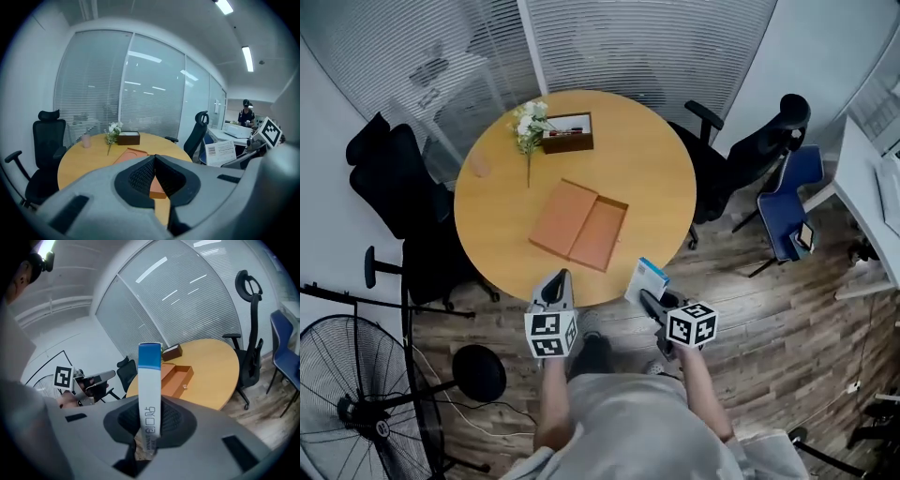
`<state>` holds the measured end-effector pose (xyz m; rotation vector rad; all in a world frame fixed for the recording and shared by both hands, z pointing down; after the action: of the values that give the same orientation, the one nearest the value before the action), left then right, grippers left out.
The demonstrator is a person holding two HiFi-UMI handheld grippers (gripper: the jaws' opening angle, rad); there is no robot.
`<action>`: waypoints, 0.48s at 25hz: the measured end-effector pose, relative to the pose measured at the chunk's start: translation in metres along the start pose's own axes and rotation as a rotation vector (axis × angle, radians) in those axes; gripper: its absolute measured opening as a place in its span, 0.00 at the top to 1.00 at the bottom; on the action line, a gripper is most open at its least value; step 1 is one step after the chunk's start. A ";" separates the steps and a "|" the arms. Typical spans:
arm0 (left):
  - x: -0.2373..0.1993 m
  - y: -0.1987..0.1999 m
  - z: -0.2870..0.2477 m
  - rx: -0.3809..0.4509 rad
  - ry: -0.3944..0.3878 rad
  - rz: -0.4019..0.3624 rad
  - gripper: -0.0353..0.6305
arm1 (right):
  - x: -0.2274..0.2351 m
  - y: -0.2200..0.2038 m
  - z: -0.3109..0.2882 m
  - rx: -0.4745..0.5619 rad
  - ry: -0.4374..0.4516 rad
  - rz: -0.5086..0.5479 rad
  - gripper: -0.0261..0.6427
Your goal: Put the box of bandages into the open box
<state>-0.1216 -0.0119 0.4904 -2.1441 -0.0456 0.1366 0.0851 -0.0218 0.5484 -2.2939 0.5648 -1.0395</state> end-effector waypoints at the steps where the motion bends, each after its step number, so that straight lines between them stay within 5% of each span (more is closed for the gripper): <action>1: -0.009 0.005 -0.007 -0.001 -0.008 0.002 0.93 | 0.000 0.008 -0.010 0.008 -0.008 -0.007 0.89; 12: -0.094 0.023 -0.073 -0.090 -0.191 -0.048 0.93 | 0.017 0.053 -0.103 0.058 -0.041 -0.384 0.90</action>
<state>-0.2071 -0.0934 0.5185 -2.2121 -0.2183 0.3160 0.0083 -0.1038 0.5805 -2.4199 0.0735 -1.1602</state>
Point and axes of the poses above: the fingertips, and each gripper's own axes: z backward along the fingers, x to its right, y out of its top, the point moved 2 cm from there along z, backward along the fingers, and after that the axes turned 8 degrees about -x, right-handed, at the moved point
